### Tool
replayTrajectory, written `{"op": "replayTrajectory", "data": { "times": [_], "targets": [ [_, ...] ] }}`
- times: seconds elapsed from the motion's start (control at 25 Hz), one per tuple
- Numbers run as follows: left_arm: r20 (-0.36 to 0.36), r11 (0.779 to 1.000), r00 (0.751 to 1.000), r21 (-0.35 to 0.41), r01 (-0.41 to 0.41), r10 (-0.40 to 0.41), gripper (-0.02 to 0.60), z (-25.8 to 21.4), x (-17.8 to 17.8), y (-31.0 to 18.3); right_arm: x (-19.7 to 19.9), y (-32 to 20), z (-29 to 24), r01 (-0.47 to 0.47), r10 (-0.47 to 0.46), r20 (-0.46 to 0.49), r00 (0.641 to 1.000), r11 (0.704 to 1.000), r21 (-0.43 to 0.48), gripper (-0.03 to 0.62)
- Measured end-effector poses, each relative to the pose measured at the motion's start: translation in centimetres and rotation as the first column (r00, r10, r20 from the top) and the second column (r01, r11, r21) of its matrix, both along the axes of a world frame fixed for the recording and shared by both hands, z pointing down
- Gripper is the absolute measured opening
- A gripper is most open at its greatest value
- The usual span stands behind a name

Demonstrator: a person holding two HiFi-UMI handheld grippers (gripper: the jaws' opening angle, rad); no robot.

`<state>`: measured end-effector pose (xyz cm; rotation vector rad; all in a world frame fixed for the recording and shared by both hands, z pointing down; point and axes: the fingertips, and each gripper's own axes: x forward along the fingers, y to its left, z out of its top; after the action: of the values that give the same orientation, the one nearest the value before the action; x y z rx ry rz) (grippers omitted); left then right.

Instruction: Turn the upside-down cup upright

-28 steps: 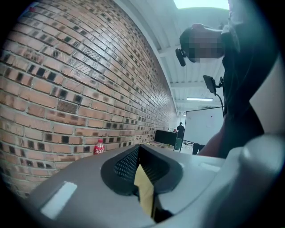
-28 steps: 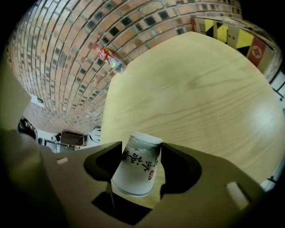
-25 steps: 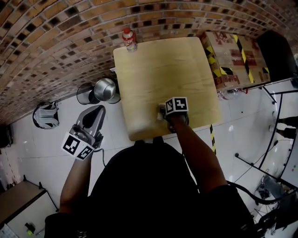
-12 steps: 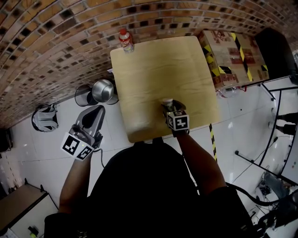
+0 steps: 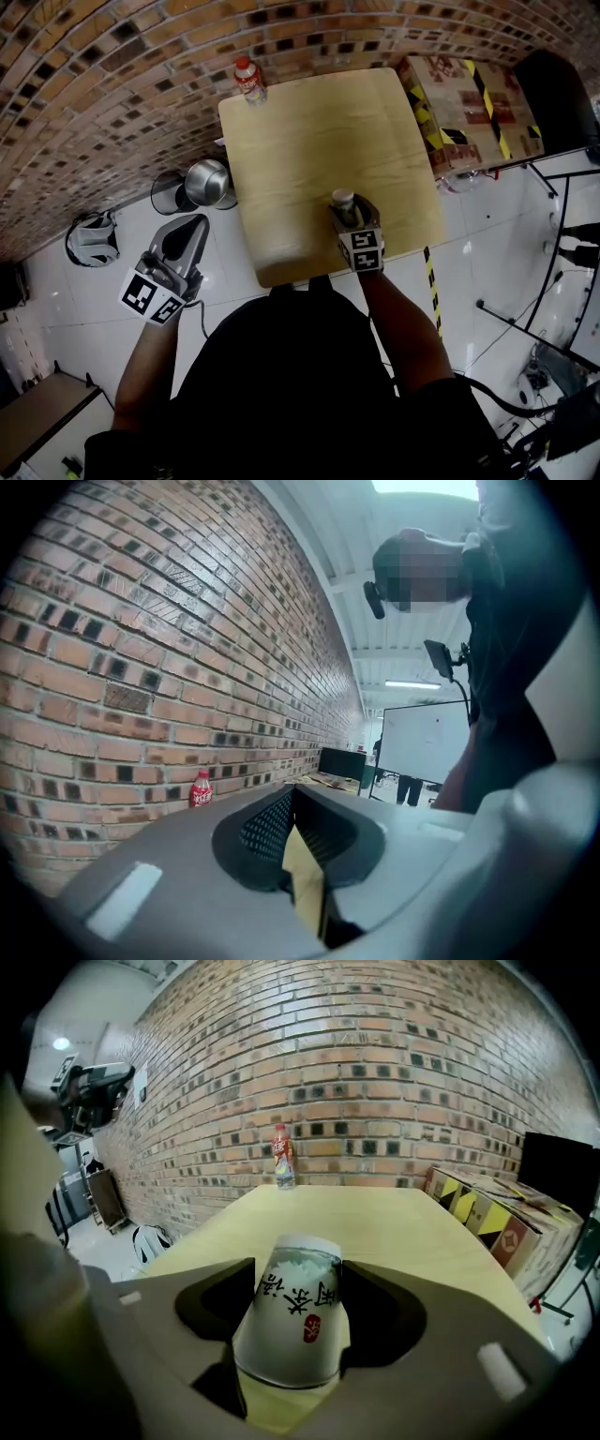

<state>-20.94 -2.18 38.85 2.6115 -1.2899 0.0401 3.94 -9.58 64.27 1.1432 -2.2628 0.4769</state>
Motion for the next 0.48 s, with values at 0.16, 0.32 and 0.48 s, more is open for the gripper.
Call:
{"op": "replayTrajectory", "data": {
  "times": [0.16,0.32,0.48],
  "targets": [
    [0.006,1.0,1.0,0.002,0.0,0.0,0.0,0.0,0.1,0.1,0.4,0.5,0.3,-0.007,0.007,0.0,1.0,1.0,0.017,0.29],
    [0.01,1.0,1.0,0.001,-0.013,0.013,0.0,-0.1,0.8,0.3,0.4,0.2,-1.3,0.001,-0.005,0.029,1.0,0.992,0.129,0.287],
    [0.022,1.0,1.0,-0.006,-0.016,0.016,0.001,-0.2,1.0,0.5,0.6,-1.1,-2.2,-0.011,0.005,0.037,0.999,0.986,0.166,0.288]
  ]
}}
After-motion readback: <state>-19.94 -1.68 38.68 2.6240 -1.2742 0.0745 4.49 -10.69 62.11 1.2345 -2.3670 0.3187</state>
